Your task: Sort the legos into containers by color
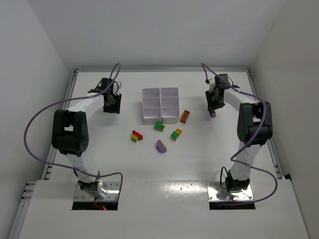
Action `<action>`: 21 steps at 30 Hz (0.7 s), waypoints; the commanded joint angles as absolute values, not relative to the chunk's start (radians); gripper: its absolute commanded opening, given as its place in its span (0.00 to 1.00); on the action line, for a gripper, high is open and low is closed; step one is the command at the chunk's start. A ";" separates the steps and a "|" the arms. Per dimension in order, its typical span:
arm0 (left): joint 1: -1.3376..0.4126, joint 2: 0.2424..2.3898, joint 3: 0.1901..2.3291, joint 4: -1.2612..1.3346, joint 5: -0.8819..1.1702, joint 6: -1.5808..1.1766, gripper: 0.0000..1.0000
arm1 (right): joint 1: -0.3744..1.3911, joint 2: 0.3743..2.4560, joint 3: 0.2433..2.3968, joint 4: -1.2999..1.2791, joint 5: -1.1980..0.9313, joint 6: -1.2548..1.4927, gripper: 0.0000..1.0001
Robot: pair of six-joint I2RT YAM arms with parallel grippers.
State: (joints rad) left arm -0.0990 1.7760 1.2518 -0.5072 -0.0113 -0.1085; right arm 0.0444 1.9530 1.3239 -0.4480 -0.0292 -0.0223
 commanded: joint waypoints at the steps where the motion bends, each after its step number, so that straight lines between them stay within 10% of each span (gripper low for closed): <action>1: -0.091 1.805 1.241 -0.500 -0.018 -0.115 0.28 | 0.032 1.968 1.376 -0.434 -0.032 -0.026 0.10; 4: -0.069 1.819 1.241 -0.500 0.006 -0.115 0.41 | 0.032 1.979 1.376 -0.443 -0.041 -0.026 0.27; 21: -0.041 1.579 1.149 -0.437 0.264 -0.065 0.72 | 0.032 1.684 1.260 -0.399 -0.405 -0.144 0.55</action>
